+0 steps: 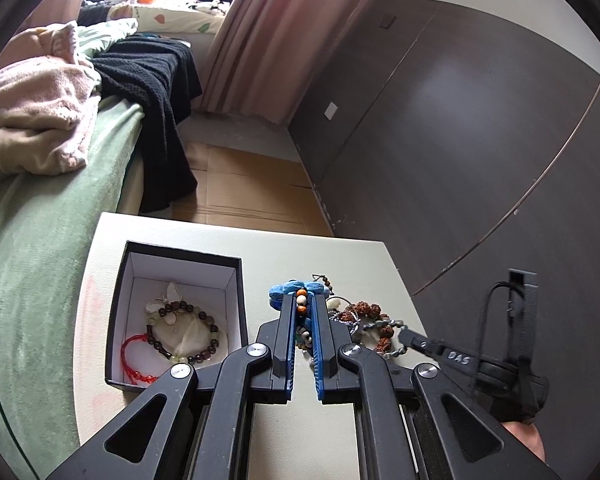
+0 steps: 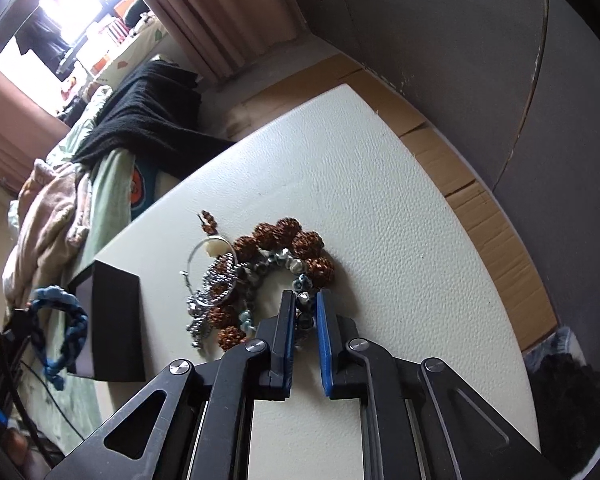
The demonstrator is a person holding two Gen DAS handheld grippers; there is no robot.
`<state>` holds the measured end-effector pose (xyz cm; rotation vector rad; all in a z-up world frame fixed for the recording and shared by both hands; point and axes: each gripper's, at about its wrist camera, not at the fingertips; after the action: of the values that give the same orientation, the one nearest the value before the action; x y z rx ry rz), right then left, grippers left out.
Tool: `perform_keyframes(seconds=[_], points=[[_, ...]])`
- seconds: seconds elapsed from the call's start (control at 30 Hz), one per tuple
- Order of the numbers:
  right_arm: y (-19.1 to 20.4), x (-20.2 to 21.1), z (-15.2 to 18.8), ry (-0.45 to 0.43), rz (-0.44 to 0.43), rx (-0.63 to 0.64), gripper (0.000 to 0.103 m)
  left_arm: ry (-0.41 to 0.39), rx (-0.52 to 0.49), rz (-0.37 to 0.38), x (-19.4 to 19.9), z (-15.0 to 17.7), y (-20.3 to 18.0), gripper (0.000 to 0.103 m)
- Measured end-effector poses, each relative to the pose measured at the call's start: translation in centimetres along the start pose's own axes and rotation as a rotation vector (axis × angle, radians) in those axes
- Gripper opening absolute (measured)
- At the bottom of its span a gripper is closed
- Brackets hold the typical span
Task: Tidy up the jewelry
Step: 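Drop the blue bracelet into the box with the left tool while the right carries the grey bracelet over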
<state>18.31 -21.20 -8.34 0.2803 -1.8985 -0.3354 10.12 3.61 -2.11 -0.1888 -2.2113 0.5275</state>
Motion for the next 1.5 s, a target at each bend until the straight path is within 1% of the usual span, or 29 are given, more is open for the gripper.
perform_keyframes(seconds=[0.27,0.43,0.53,0.6,0.67,0.7,0.73,0.77,0.8,0.83,0.9,1.0,1.1,1.23,1.4,1.5], points=[[0.6,3.7,0.4,-0.124,-0.166,0.024,0.012,-0.048,0.016,-0.013,1.9,-0.2,0.8,0.007],[2.1,4.6,0.6,-0.173,-0.257,0.039,0.012,-0.076,0.070,-0.022,2.7,-0.6,2.9,0.007],[3.2,4.7,0.9,-0.187,-0.294,0.054,0.012,-0.094,0.115,-0.001,3.0,-0.8,4.2,0.007],[4.0,4.7,1.0,-0.194,-0.308,0.063,0.012,-0.089,0.154,0.003,3.0,-1.0,4.9,0.008],[4.6,4.3,1.1,-0.188,-0.325,0.062,0.012,-0.050,0.184,0.024,2.5,-1.3,5.5,0.016],[4.9,4.1,1.2,-0.184,-0.337,0.063,0.012,-0.031,0.196,0.026,2.4,-1.5,5.8,0.030],[5.3,4.0,1.3,-0.182,-0.347,0.065,0.012,-0.029,0.205,0.026,2.5,-1.5,6.0,0.047],[5.6,3.9,1.3,-0.180,-0.357,0.068,0.012,-0.043,0.211,0.022,2.7,-1.4,6.2,0.054],[5.9,3.8,1.4,-0.179,-0.368,0.071,0.012,-0.076,0.214,0.008,3.3,-1.4,6.5,0.065],[6.4,3.7,1.5,-0.178,-0.385,0.078,0.012,-0.098,0.213,-0.005,3.8,-1.4,6.6,0.072],[7.3,3.6,1.6,-0.176,-0.411,0.094,0.012,-0.126,0.200,-0.029,4.6,-1.6,6.7,0.077],[8.7,3.5,1.9,-0.169,-0.444,0.116,0.012,-0.134,0.196,-0.053,5.4,-2.0,7.4,0.077],[10.5,3.2,2.2,-0.160,-0.478,0.144,0.012,-0.136,0.232,-0.052,6.0,-2.2,8.7,0.077],[13.0,3.0,2.7,-0.155,-0.500,0.196,0.012,-0.144,0.272,-0.043,6.5,-2.2,9.8,0.077],[15.4,1.8,3.4,-0.128,-0.501,0.236,0.012,-0.166,0.285,-0.044,7.5,-2.4,10.4,0.077],[16.5,1.1,3.5,-0.117,-0.463,0.266,0.012,-0.176,0.306,-0.038,8.0,-2.5,10.9,0.077]])
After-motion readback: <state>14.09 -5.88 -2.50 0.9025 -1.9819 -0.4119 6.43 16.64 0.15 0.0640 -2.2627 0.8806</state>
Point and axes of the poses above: each gripper's, at about its wrist camera, not at the fingertips, and x roughly against the way its jaws point, y to its left, z to its underside, and after that the axes turned 6 degrees about y, right-handed
